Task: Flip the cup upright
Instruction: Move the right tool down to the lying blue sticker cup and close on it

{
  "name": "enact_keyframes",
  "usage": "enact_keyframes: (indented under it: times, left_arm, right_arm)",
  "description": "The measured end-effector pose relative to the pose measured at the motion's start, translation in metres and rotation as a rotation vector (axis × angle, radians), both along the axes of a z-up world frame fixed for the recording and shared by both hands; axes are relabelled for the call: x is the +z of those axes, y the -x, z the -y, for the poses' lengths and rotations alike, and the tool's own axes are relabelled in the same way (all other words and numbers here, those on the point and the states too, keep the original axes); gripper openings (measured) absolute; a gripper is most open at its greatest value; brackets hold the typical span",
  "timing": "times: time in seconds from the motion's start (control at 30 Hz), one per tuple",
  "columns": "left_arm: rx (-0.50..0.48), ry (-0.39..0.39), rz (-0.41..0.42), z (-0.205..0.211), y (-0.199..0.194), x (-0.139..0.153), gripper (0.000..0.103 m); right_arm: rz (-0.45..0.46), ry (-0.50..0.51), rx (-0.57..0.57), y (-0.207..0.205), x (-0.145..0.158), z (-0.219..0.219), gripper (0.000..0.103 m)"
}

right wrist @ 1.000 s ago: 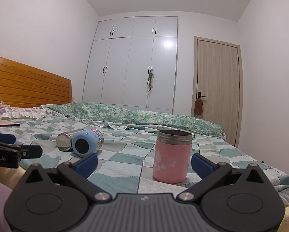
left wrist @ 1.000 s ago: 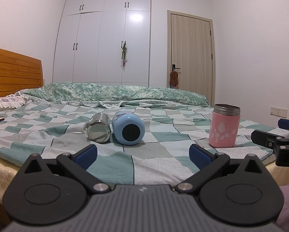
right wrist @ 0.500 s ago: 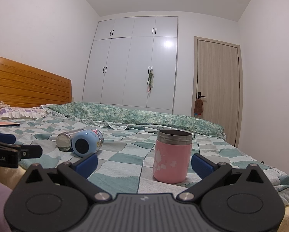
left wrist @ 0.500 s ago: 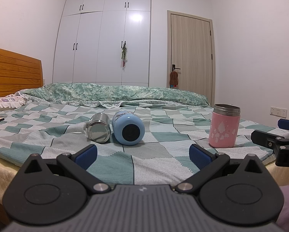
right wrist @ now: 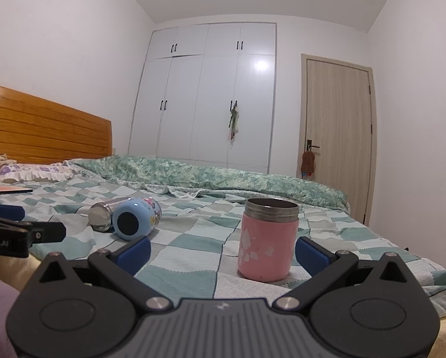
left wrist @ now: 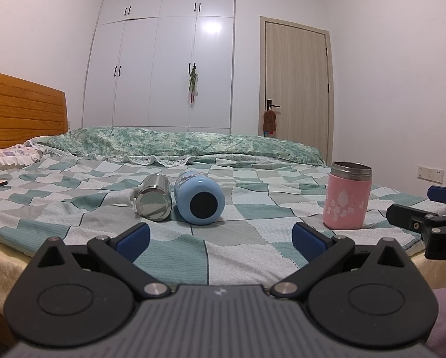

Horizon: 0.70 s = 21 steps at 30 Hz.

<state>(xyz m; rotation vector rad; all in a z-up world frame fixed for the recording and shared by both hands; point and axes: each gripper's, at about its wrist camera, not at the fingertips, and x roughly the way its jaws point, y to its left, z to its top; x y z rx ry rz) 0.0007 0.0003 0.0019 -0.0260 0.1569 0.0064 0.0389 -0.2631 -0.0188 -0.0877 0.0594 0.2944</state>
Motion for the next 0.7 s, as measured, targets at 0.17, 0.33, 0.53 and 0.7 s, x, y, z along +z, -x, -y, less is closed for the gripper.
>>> enact_keyframes:
  times: [0.17,0.33,0.53,0.7]
  left_arm:
    - [-0.008,0.038,-0.021,-0.008,-0.003,0.007,0.103]
    - [0.003,0.053,-0.023,-0.023,-0.012,0.022,0.103]
    - [-0.002,0.048,-0.029,-0.045,-0.038,0.044,0.103]
    - [0.029,0.017,-0.022,-0.065,-0.066,0.056,0.103]
  right_arm:
    - [0.020,-0.017,0.046,-0.001,0.011,0.004,0.103]
    - [0.023,-0.014,0.110,-0.013,0.031,-0.004,0.103]
    - [-0.028,-0.014,0.232,-0.055,0.058,-0.029,0.103]
    - [-0.073,0.013,0.318,-0.101,0.076,-0.067,0.103]
